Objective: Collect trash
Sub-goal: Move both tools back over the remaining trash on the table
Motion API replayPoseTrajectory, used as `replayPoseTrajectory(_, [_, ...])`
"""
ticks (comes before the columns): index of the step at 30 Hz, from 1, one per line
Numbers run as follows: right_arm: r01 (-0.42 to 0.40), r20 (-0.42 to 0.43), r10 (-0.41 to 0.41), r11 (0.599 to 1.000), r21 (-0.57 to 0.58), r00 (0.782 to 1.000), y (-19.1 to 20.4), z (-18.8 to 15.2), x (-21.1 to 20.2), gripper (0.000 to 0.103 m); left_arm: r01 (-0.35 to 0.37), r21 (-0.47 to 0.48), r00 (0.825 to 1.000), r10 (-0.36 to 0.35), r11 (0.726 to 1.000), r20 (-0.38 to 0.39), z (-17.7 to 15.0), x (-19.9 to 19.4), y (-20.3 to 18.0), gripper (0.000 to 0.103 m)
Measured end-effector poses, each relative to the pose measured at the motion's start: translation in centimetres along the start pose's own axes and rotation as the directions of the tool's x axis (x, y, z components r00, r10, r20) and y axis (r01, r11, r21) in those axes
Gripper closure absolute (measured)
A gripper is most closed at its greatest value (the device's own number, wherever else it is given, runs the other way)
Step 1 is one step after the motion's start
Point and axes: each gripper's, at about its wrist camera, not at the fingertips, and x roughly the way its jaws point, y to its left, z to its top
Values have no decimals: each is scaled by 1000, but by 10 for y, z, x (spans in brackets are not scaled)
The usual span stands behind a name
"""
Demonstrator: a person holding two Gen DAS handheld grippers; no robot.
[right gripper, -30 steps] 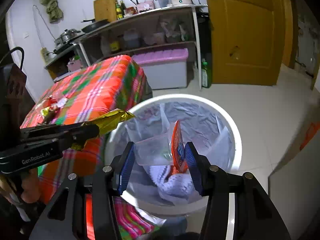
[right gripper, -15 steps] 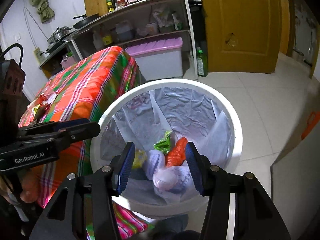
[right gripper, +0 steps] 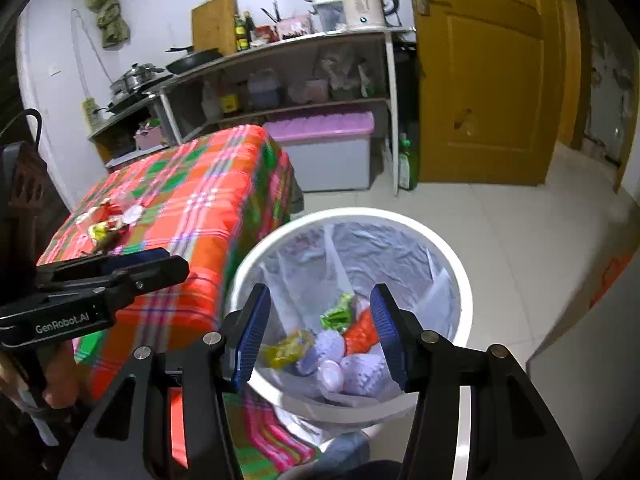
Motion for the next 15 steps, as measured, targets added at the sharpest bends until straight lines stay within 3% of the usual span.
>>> replayPoseTrajectory(8, [-52,45,55,997,-57,998,34,5,-21,50,-33,-29,998,34,999,56,-8,-34,17,63])
replayPoseTrajectory(15, [-124,34,127,987,-99,991,65,0,-20,50,-76,-62,994,81,995,77,-22,-55,38,63])
